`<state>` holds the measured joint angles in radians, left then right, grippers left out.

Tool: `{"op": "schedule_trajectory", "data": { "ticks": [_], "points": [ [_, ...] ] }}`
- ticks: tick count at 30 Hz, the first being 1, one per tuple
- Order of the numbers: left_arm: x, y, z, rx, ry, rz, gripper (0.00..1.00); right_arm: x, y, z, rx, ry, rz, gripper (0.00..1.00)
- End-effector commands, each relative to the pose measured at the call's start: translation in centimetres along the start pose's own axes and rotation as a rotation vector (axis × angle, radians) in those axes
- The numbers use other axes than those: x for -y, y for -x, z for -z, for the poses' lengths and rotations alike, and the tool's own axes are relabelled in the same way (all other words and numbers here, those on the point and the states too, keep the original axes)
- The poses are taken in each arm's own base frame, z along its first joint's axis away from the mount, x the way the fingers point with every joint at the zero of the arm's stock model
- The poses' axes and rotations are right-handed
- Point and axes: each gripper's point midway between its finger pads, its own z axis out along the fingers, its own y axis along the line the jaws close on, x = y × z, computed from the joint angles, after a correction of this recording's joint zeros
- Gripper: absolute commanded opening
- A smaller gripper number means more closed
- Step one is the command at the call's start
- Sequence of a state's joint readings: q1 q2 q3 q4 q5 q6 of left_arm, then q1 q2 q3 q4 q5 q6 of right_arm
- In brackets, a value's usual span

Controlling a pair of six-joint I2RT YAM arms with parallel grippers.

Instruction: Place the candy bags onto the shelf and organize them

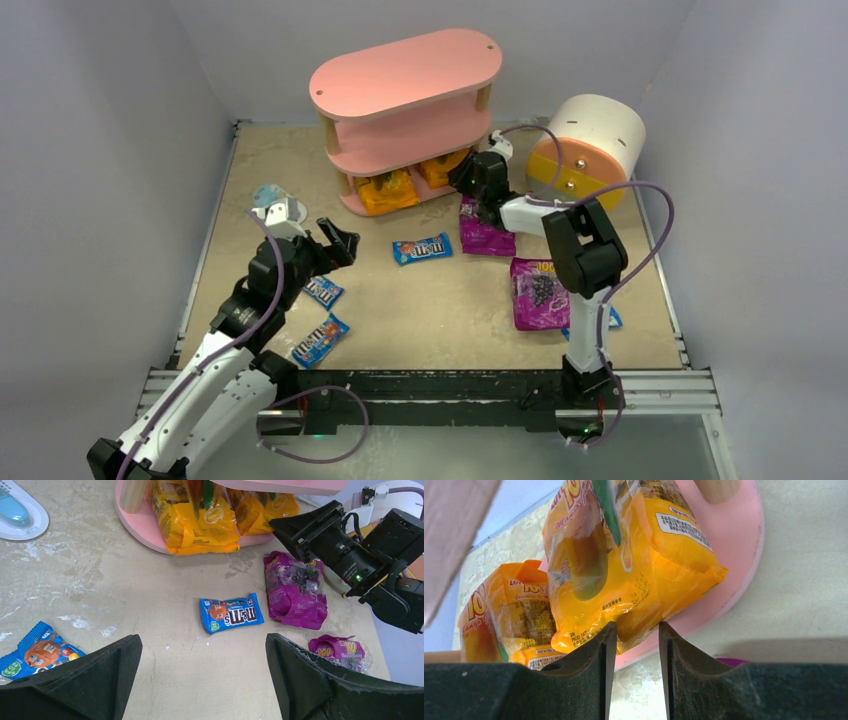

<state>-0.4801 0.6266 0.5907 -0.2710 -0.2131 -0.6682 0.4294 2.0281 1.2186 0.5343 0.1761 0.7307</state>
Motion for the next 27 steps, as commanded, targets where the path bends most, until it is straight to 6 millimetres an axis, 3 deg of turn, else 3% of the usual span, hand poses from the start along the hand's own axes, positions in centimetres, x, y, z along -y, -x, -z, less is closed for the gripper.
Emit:
{"op": "schedule_trajectory", "data": {
  "ticks": [1, 4, 7, 13, 16, 20, 24, 27],
  "points": [
    [0.6, 0.7, 0.1, 0.02, -0.022, -0.004, 1.0, -2.2, 1.9, -0.7, 0.05, 0.042, 0.019, 0.39],
    [0.3, 0.6, 0.3, 0.016, -0.007, 0.007, 1.0, -2.1, 2.4, -0.1, 0.059, 0.029, 0.022, 0.43],
    [-0.1, 0.3, 0.5, 0.002, 0.011, 0.015, 1.0, -2.5, 3.2, 1.9, 0.07, 0.041, 0.028, 0.48],
    [-0.4, -0.8, 0.8, -0.05, 0.026, 0.023, 1.0, -2.3, 2.6, 9.6, -0.017, 0.009, 0.172, 0.7],
    [-0.3, -1.6, 0.7, -0.08, 0.015, 0.032, 1.0, -0.4, 0.5, 13.6, -0.083, -0.015, 0.247, 0.8],
    [0.1, -2.6, 0.7, -0.115, -0.016, 0.044, 1.0, 4.3, -1.5, 17.7, -0.159, -0.152, 0.272, 0.93],
    [-0.1, -3.6, 0.2, -0.146, -0.016, 0.048, 1.0, 6.9, -0.7, 19.4, -0.129, -0.255, 0.304, 0.98],
    [0.0, -4.3, 0.0, -0.171, -0.024, 0.058, 1.0, 7.6, -1.2, 18.6, -0.139, -0.213, 0.262, 0.97]
  ]
}}
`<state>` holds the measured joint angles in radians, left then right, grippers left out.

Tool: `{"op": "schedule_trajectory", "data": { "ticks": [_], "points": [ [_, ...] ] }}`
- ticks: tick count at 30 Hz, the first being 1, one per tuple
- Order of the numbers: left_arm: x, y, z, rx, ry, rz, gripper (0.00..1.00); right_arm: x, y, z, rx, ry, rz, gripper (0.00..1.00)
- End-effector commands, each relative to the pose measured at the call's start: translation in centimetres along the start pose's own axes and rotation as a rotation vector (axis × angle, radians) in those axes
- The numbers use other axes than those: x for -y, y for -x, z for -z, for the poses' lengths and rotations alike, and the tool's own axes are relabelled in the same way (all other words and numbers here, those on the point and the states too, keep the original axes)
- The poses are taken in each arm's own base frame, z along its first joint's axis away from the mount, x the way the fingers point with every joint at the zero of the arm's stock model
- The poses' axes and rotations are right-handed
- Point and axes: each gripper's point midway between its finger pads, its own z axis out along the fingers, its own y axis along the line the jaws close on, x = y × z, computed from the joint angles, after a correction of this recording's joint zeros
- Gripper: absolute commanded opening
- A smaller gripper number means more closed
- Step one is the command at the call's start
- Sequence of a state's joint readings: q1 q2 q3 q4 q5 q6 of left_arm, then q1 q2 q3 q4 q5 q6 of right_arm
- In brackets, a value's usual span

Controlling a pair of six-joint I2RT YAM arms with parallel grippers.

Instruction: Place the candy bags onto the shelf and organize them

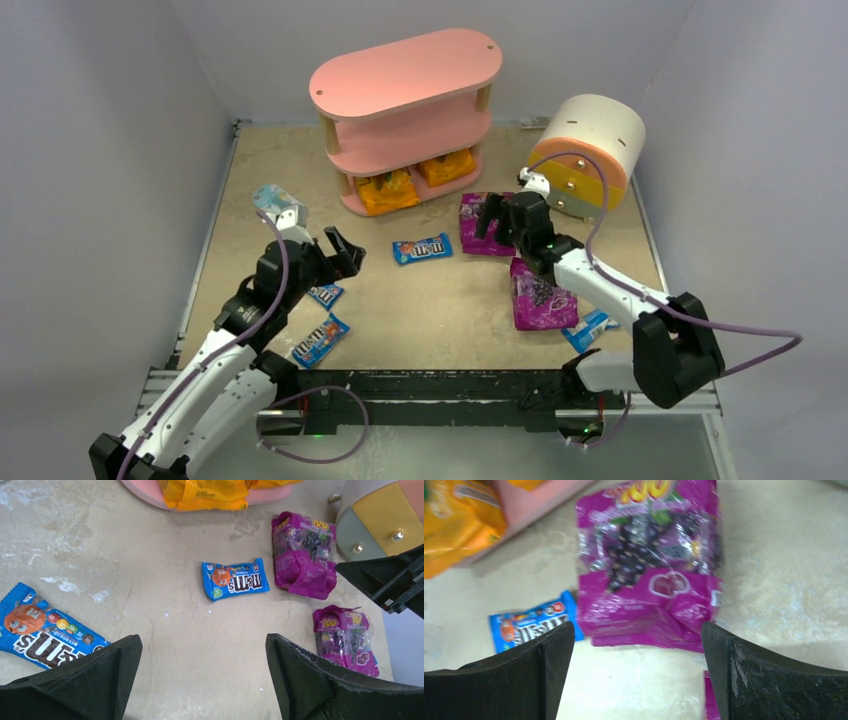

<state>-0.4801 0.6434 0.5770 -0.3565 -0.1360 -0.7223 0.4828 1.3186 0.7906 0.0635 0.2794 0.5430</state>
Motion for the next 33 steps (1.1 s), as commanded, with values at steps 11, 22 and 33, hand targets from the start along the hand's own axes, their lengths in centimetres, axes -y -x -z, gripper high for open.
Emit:
{"op": "schedule_trajectory", "data": {
  "ticks": [11, 22, 33],
  "points": [
    [1.5, -0.7, 0.3, -0.052, -0.069, 0.021, 1.0, 3.3, -3.0, -5.7, -0.12, -0.085, -0.024, 0.75],
    [3.8, -1.4, -0.4, -0.103, -0.192, -0.018, 1.0, 0.4, 0.2, -0.3, 0.076, 0.175, 0.066, 0.0],
    [13.2, 0.5, -1.7, -0.132, -0.625, 0.106, 1.0, -8.9, 3.4, 10.0, 0.217, 0.785, 0.19, 0.0]
  ]
}}
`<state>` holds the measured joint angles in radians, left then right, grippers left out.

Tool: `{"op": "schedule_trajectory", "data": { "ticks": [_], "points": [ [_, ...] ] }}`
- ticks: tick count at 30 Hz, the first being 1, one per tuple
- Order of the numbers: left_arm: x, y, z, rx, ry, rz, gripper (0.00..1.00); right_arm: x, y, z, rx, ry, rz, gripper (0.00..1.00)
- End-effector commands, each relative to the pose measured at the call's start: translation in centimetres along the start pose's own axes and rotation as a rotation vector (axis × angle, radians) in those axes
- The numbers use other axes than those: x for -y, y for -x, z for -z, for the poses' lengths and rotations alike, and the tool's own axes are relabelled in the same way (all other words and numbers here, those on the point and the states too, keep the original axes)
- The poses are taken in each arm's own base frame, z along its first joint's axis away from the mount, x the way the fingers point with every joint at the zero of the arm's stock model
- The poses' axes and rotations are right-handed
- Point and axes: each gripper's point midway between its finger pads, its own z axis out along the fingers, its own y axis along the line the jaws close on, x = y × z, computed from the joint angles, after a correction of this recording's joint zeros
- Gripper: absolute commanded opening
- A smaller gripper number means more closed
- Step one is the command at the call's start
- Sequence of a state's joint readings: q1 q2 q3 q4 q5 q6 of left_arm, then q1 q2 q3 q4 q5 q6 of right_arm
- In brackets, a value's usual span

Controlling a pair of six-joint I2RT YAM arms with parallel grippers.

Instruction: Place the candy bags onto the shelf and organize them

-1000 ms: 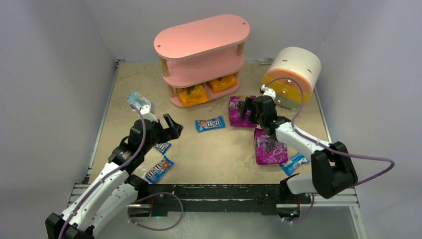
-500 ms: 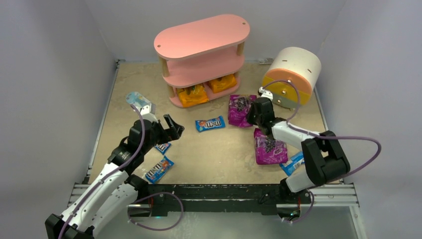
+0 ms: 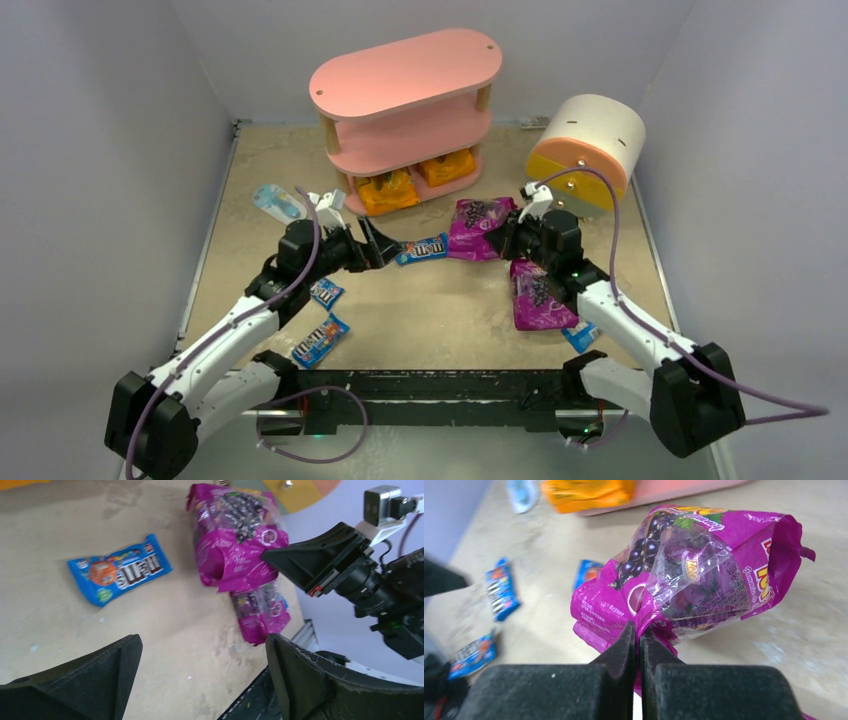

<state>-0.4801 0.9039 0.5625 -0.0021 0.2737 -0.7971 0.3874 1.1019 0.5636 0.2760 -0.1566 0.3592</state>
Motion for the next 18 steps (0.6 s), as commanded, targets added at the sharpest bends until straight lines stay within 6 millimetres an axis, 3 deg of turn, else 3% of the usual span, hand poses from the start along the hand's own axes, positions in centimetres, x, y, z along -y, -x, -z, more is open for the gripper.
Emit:
{"op": "schedule_trajectory", "data": {
  "ticks": [1, 6, 14, 18],
  "points": [
    [6.1, 2.9, -0.7, 0.063, -0.272, 0.013, 1.0, -8.9, 6.3, 3.7, 0.206, 0.429, 0.109, 0.0],
    [7.5, 2.8, -1.7, 0.033, -0.373, 0.075, 1.0, -13.0, 7.1, 6.8, 0.231, 0.658, 0.169, 0.0],
    [9.6, 4.3, -1.3, 0.103, -0.511, 0.133, 1.0, -16.5, 8.4, 9.3, 0.258, 0.808, 0.195, 0.0],
    [9.5, 4.4, -1.5, 0.109, -0.502, 0.142, 1.0, -18.1, 9.3, 10.5, 0.297, 0.858, 0.213, 0.0]
  ]
}}
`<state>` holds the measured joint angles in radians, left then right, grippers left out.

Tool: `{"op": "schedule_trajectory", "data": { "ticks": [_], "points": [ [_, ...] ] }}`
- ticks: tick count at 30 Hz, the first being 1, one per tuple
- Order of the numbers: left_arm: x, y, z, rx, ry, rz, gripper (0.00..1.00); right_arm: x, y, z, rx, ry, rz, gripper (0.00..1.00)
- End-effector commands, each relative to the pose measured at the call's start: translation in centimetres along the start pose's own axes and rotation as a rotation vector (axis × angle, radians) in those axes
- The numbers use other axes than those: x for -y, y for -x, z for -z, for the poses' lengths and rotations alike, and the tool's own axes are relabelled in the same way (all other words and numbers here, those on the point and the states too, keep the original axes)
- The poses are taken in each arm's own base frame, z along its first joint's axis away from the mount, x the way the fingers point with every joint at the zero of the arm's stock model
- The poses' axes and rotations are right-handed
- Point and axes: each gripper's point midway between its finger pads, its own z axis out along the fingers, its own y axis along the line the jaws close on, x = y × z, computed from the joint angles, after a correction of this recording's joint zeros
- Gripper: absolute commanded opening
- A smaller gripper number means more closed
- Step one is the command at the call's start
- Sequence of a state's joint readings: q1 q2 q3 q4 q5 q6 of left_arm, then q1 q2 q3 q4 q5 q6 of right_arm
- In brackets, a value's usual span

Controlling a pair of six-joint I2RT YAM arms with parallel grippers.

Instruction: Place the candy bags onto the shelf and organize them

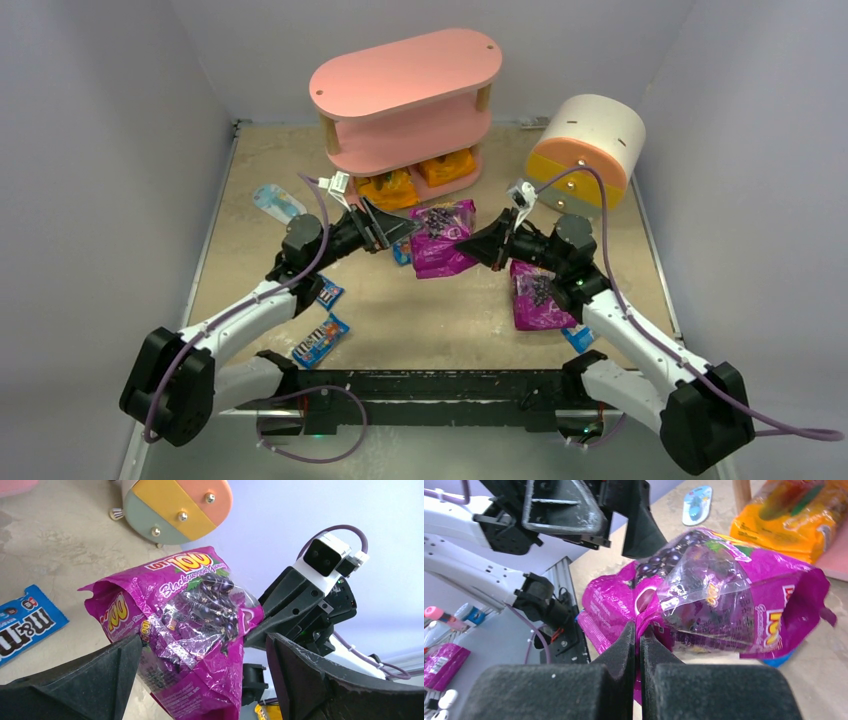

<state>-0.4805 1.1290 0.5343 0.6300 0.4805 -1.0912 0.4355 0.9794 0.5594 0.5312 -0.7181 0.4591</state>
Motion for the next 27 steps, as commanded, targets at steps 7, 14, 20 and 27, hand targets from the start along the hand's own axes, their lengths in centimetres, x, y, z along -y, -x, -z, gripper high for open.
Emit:
{"op": "schedule_trajectory", "data": {
  "ticks": [7, 14, 20, 27],
  "points": [
    [1.7, 0.6, 0.6, 0.029, -0.047, -0.019, 1.0, -7.8, 8.8, -0.4, 0.213, 0.206, 0.237, 0.0],
    [3.2, 0.7, 1.3, 0.033, -0.08, -0.006, 1.0, -9.4, 9.2, -0.5, 0.214, 0.271, 0.285, 0.0],
    [5.4, 0.5, 1.0, 0.003, -0.19, 0.025, 1.0, -10.0, 8.4, -0.9, 0.21, 0.32, 0.287, 0.0],
    [7.3, 0.7, 0.9, 0.004, -0.289, 0.034, 0.47, -9.9, 8.1, -1.2, 0.202, 0.33, 0.275, 0.0]
  ]
}}
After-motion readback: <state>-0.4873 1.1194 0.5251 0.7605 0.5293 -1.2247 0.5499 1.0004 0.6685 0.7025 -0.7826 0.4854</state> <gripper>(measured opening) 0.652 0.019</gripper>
